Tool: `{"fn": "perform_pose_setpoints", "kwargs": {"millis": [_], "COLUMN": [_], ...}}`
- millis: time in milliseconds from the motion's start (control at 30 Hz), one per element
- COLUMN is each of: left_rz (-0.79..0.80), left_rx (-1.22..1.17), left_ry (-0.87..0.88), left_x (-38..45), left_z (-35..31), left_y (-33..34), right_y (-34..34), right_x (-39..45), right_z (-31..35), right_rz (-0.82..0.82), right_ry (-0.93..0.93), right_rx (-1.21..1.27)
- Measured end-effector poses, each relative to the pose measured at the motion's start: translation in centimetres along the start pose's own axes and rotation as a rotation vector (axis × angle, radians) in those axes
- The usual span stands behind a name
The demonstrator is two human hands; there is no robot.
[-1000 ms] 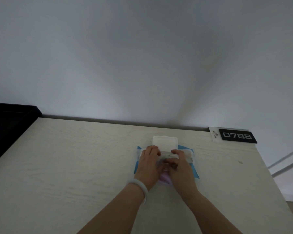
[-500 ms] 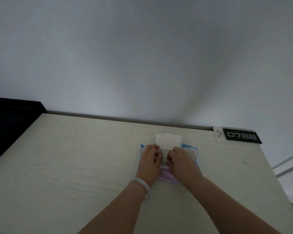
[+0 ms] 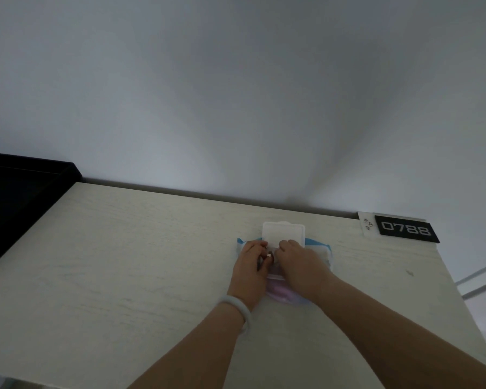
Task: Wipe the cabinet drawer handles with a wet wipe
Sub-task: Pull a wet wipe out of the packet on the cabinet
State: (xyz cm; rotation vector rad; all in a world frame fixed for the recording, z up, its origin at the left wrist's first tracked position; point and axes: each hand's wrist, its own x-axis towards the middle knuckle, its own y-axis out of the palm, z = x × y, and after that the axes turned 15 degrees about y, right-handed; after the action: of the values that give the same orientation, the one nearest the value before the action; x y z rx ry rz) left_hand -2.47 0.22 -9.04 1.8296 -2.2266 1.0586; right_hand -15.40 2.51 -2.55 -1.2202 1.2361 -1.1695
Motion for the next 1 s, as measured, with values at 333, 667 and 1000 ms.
{"fn": "perform_pose_setpoints", "kwargs": {"millis": [333, 667, 1000], "left_rz": [-0.006, 0.002, 0.021], "left_rx": [0.014, -0.035, -0.016], "left_ry": [0.012, -0.05, -0.034], "left_x": [0.0, -0.1, 0.0], "left_z": [0.0, -0.6, -0.9], "left_y": [0.0, -0.4, -0.8], "right_y": [-0.4, -0.6, -1.4], "right_x": [0.1, -0.4, 0.6], "right_z": [-0.2, 0.7, -1.1], "right_rz": [-0.045, -0.051, -0.091], "right_ry": [-0.056, -0.199, 0.276], "right_rx": [-0.109, -0.126, 0.423]}}
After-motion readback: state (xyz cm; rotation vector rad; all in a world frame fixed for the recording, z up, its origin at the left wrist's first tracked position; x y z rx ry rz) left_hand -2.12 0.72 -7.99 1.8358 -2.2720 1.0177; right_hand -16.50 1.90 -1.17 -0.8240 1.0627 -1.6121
